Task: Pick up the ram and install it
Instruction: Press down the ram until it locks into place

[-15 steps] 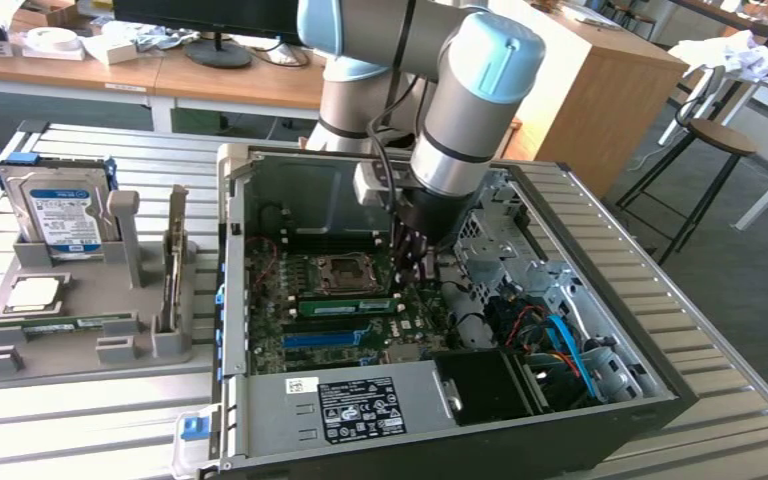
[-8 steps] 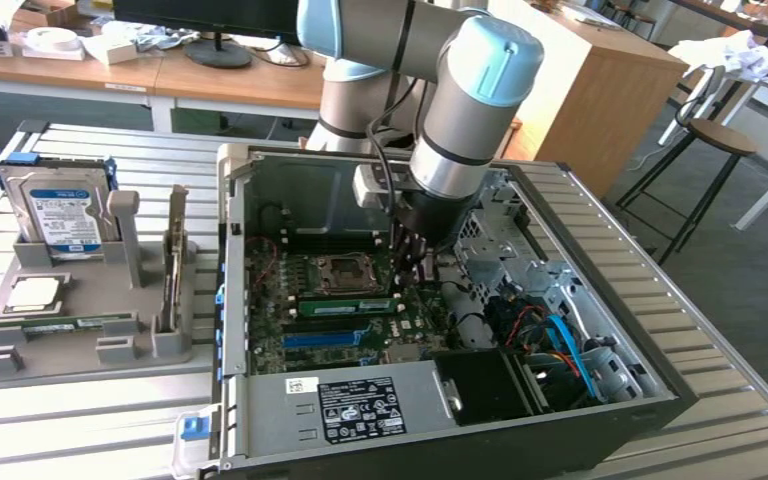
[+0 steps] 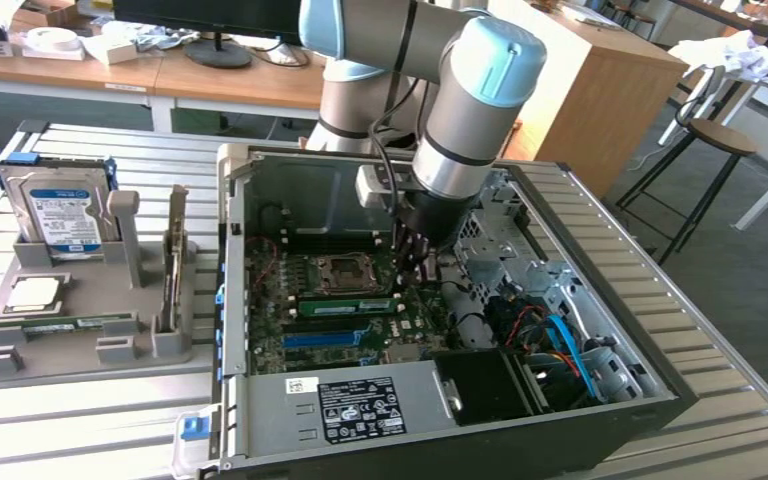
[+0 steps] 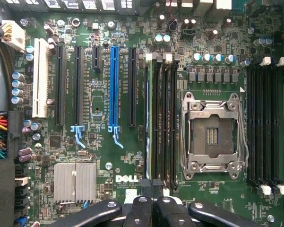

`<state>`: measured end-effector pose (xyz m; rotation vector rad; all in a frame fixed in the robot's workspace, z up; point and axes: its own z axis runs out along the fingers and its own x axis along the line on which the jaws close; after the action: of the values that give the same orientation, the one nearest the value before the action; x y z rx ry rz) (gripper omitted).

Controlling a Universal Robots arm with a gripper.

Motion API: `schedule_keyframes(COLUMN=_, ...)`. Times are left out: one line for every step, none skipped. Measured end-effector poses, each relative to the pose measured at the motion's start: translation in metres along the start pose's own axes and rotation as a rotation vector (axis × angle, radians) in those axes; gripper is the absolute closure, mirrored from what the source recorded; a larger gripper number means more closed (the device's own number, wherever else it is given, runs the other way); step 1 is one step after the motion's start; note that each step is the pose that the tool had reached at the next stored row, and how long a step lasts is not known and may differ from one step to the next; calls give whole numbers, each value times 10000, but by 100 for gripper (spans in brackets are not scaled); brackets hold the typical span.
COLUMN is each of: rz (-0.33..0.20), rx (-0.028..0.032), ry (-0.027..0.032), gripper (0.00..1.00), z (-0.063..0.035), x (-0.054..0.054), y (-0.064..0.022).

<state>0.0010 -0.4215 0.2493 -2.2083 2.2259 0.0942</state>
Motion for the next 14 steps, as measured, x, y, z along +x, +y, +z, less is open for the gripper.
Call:
schedule_keyframes(rz=0, rx=0, ry=0, gripper=90, z=0, x=0, y=-7)
schedule_keyframes(rz=0, rx=0, ry=-1, gripper=90, z=0, x=0, y=-12)
schedule_keyframes(rz=0, rx=0, ry=0, gripper=90, z=0, x=0, y=-13)
schedule_keyframes(rz=0, rx=0, ry=0, gripper=90, z=0, x=0, y=-13)
schedule_keyframes(rz=0, rx=0, ry=-1, gripper=90, z=0, x=0, y=-13)
schedule_keyframes(rz=0, rx=0, ry=-1, gripper=90, z=1, x=0, y=-13)
schedule_keyframes(rz=1, rx=1, ry=-4, gripper=90, z=2, x=-3, y=-14)
schedule_keyframes(rz=2, rx=2, ry=-5, gripper=90, z=4, x=-12, y=-13)
schedule_keyframes(rz=1, rx=1, ry=-2, gripper=90, z=4, x=-27, y=-13)
schedule_keyframes(rz=1, rx=1, ry=0, gripper=90, z=6, x=-42, y=-13)
schedule_keyframes(rz=0, rx=1, ry=-2, gripper=90, z=8, x=-58, y=-13)
schedule_keyframes(rz=1, rx=1, ry=-2, gripper=90, z=10, x=-72, y=-13)
schedule_keyframes(rz=0, rx=1, ry=-2, gripper=90, z=12, x=-86, y=-13)
schedule_keyframes(rz=1, rx=-1, ry=0, gripper=90, z=13, x=-95, y=-13)
